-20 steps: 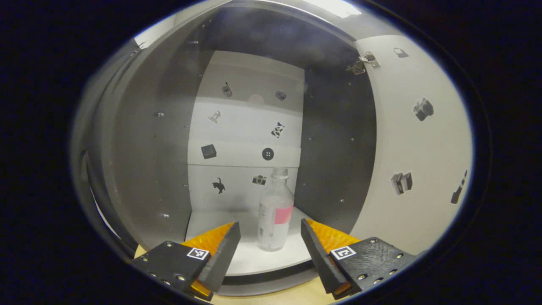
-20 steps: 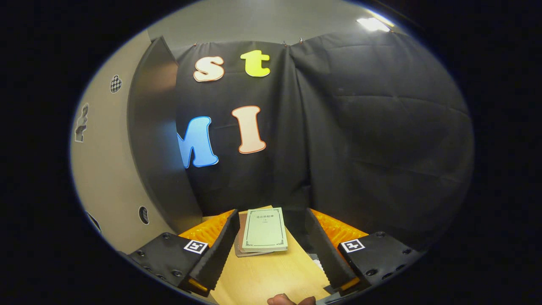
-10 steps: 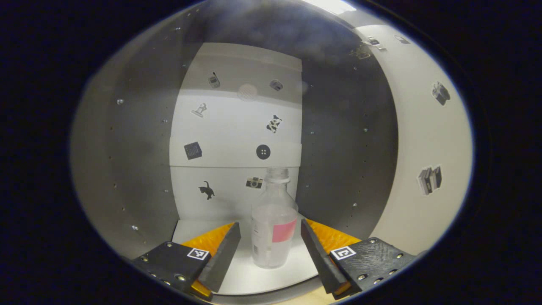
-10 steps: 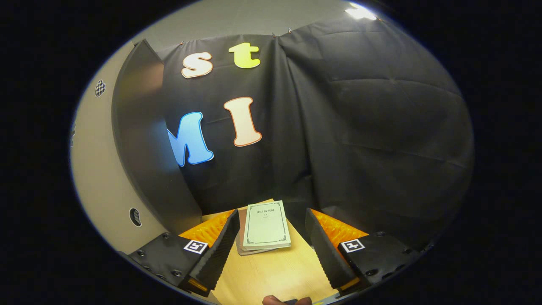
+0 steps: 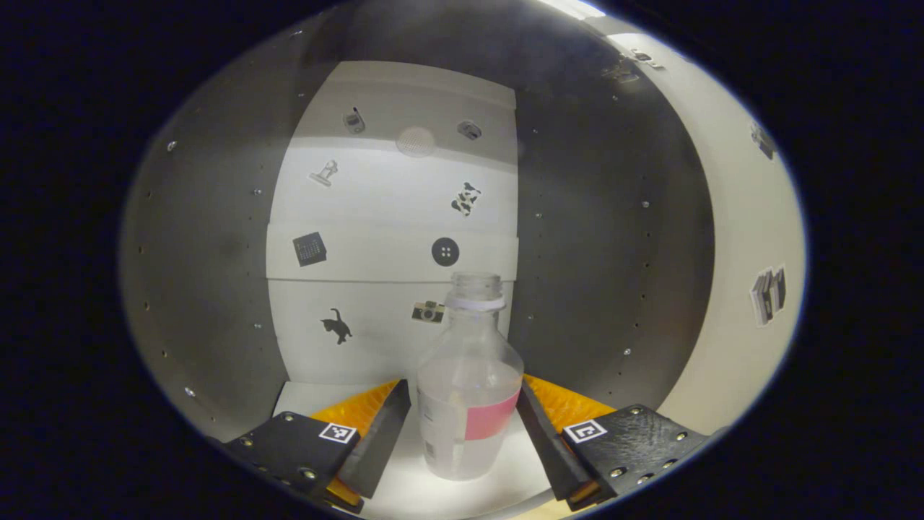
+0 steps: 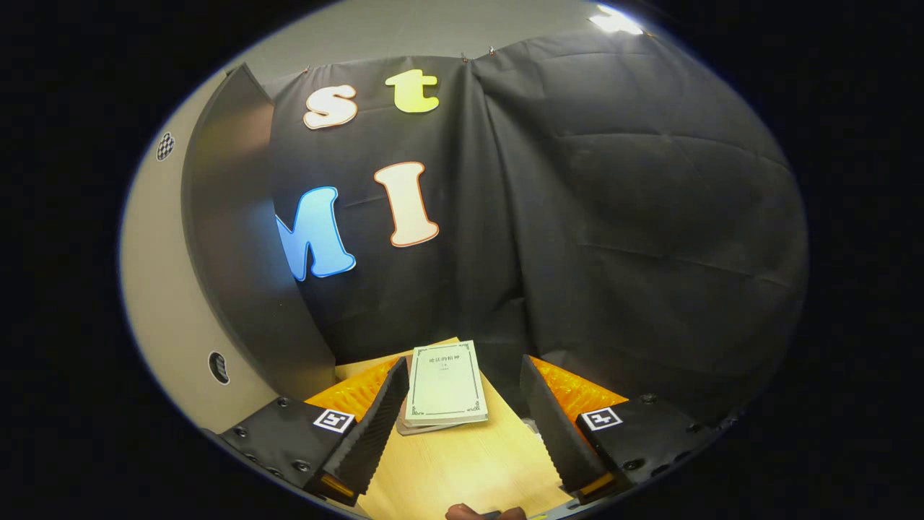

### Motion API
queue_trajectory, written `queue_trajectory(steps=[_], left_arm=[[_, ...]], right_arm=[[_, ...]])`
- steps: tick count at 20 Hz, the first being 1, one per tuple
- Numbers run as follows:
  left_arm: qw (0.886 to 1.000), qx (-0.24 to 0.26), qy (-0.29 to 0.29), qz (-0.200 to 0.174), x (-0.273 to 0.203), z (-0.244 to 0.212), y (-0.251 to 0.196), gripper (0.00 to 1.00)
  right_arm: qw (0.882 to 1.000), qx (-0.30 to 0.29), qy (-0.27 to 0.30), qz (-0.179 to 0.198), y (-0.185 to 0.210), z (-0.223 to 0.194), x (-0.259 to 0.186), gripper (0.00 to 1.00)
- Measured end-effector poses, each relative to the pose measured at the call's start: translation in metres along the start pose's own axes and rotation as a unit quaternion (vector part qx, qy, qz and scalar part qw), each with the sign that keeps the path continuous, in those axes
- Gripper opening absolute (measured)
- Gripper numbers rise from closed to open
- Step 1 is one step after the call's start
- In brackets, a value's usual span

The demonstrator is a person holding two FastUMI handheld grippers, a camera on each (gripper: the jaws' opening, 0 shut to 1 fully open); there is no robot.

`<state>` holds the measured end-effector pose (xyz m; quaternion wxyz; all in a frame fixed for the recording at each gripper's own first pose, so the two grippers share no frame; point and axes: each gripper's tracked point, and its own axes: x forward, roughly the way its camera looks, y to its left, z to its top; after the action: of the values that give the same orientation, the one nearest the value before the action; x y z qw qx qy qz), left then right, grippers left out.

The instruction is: Open the cabinet door with the right hand, grasp the bottle in the cabinet with the left hand and place it on the coaster, then close the cabinet door with the right hand.

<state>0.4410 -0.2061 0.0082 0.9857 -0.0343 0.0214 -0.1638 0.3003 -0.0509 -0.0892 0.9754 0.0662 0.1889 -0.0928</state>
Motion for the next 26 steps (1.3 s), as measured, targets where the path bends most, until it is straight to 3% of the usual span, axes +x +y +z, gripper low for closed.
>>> queue_trajectory(steps=[6,7,17,26], left_arm=[[1.0,0.015,-0.008,0.001,-0.001,0.005,0.0,0.88],[1.0,0.015,-0.005,-0.003,0.0,0.004,-0.001,0.73],[1.0,0.019,-0.009,-0.002,-0.027,0.012,-0.005,0.67],[0.999,0.022,-0.026,-0.024,-0.11,0.023,-0.002,0.7]], right_arm=[[1.0,0.001,0.001,0.004,0.006,-0.001,0.005,0.98],[1.0,0.001,0.0,0.005,0.009,-0.001,0.007,0.98],[1.0,0.003,-0.003,0.012,0.012,-0.006,-0.001,0.98],[1.0,0.011,-0.014,0.019,0.021,-0.011,-0.032,0.98]])
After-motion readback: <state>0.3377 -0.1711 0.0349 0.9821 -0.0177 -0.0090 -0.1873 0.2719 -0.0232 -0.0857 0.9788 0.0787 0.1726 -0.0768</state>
